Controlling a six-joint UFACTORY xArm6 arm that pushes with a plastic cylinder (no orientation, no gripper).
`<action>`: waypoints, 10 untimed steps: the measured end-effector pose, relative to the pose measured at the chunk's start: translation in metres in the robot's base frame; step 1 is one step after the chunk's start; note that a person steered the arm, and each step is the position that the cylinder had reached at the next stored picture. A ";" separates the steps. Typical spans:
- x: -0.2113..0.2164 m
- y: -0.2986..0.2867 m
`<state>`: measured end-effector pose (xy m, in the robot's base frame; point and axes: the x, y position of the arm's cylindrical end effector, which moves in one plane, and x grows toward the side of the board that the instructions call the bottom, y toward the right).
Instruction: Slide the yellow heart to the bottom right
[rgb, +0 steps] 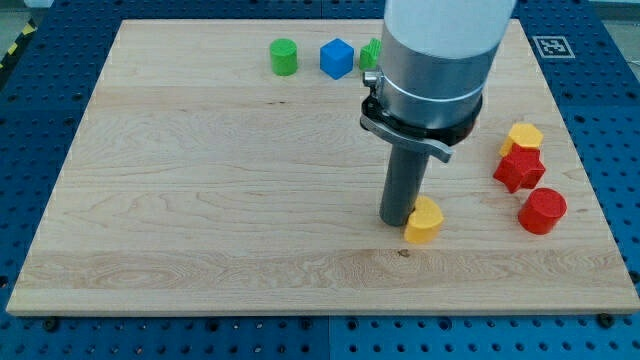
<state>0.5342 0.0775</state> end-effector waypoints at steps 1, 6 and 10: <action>0.008 0.011; 0.039 0.098; 0.040 0.134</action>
<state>0.5745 0.2116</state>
